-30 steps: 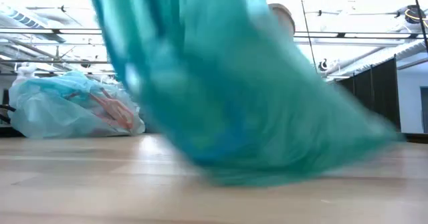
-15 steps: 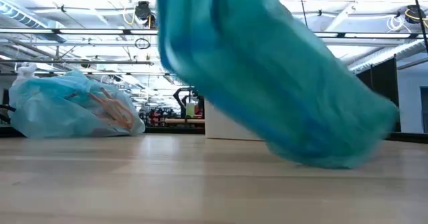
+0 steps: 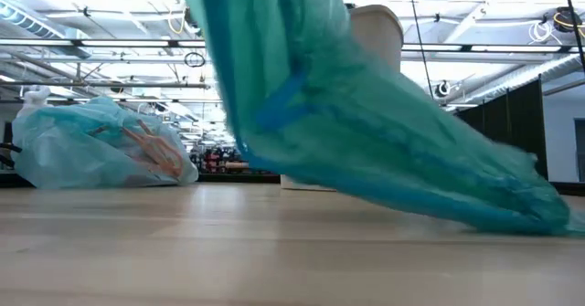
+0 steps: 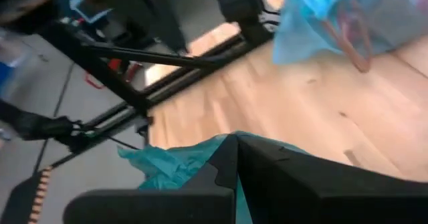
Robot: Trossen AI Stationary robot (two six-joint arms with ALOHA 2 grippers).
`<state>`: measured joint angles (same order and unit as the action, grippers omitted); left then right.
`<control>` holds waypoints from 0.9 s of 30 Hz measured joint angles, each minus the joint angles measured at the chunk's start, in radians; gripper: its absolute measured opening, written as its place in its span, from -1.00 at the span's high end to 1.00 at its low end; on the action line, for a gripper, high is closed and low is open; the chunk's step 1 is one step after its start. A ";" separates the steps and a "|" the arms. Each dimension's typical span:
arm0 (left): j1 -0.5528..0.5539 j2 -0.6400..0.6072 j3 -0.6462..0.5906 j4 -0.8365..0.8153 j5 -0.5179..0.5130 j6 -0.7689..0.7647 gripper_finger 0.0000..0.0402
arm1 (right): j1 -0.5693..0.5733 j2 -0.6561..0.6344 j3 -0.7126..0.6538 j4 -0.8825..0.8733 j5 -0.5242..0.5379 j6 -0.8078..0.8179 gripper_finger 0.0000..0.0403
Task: Place trash/remove bag and relplace
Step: Insert the new blue trash bag into the white trash bin
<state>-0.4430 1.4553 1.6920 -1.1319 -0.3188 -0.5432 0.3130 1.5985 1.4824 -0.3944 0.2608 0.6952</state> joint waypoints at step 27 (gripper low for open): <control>-0.016 0.088 -0.001 -0.006 0.102 0.000 1.00 | -0.171 0.147 0.000 0.039 -0.021 -0.001 0.96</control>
<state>-0.4591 1.5429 1.6913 -1.1378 -0.2173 -0.5430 0.1422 1.7451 1.4826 -0.3550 0.2395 0.6938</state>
